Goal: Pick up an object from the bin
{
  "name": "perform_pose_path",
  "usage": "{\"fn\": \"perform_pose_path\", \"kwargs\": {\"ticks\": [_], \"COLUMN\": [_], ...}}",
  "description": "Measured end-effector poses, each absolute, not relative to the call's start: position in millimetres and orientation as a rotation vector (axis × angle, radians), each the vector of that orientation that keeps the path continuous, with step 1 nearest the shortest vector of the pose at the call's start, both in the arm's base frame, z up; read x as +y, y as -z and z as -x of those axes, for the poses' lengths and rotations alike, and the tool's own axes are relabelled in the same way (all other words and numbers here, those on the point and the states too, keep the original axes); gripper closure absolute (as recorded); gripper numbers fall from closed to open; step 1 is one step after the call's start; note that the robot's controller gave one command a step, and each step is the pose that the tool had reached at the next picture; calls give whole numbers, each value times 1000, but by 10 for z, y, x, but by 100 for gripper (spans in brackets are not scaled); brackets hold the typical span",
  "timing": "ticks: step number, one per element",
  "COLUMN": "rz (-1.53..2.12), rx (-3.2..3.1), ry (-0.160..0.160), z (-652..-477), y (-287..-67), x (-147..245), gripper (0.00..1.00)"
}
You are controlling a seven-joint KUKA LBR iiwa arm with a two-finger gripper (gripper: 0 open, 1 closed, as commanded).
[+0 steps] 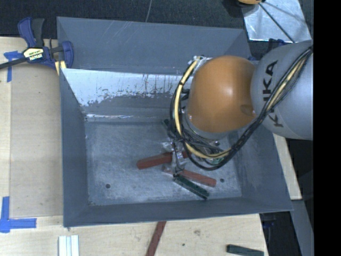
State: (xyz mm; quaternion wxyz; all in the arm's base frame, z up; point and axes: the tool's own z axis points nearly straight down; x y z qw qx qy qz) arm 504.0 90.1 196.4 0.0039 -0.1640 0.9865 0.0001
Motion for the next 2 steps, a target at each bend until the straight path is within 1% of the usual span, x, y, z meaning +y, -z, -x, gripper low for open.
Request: {"fn": "perform_pose_path", "kwargs": {"ticks": [1, 2], "rz": [511, 476], "rx": [3097, 3104], "ry": [-1, 0], "z": [-5033, -5162], "y": [-1939, -2869], "x": [898, 876], "gripper": [100, 100]}}
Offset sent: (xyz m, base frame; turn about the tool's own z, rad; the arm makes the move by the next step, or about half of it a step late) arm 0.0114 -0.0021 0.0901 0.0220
